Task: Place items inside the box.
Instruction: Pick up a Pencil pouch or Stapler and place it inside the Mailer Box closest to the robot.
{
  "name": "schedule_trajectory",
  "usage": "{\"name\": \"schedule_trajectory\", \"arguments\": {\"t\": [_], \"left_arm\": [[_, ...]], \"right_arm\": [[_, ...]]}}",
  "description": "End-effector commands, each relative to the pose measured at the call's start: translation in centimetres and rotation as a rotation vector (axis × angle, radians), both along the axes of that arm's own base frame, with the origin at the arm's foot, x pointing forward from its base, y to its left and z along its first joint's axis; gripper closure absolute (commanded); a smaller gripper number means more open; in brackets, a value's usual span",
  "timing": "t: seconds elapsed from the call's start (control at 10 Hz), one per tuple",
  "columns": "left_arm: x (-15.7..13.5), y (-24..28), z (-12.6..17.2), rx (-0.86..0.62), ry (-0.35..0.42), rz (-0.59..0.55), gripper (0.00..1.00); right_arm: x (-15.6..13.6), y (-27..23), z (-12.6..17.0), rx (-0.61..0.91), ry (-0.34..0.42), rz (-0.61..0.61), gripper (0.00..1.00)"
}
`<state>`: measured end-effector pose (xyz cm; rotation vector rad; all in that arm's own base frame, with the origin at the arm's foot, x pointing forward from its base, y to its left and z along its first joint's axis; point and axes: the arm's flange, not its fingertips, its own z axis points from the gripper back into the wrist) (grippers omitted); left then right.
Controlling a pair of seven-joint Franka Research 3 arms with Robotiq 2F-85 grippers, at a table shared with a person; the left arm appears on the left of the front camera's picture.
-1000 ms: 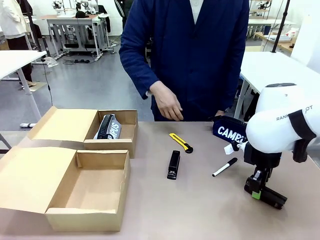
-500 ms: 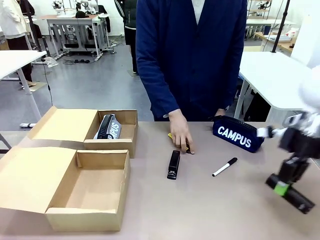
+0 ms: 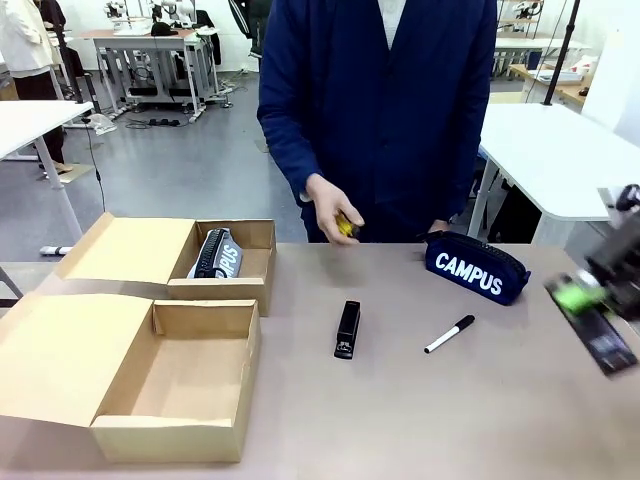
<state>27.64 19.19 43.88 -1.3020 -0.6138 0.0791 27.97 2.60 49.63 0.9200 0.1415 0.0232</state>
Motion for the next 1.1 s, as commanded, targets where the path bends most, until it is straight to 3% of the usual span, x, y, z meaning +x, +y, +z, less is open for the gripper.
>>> {"name": "schedule_trajectory", "arguments": {"t": [0.0,0.1,0.2,0.5,0.6,1.0], "left_arm": [[0.0,-0.1,0.2,-0.010,-0.031,0.000,0.00],[0.0,-0.1,0.2,-0.010,-0.031,0.000,0.00],[0.0,-0.1,0.2,-0.010,-0.031,0.000,0.00],[0.0,-0.1,0.2,-0.010,-0.031,0.000,0.00],[0.0,-0.1,0.2,-0.010,-0.031,0.000,0.00],[0.0,-0.1,0.2,-0.010,-0.031,0.000,0.00]], "right_arm": [[-2.9,7.0,-4.4,0.098,0.010,-0.164,1.00],[-2.9,7.9,-4.8,0.090,0.029,-0.157,1.00],[0.9,2.4,0.8,0.060,0.029,-0.074,1.00],[0.9,2.4,0.8,0.060,0.029,-0.074,1.00],[1.4,3.8,0.5,0.058,0.049,-0.098,0.58],[2.4,23.0,2.4,-0.022,0.061,-0.083,0.58]]}}
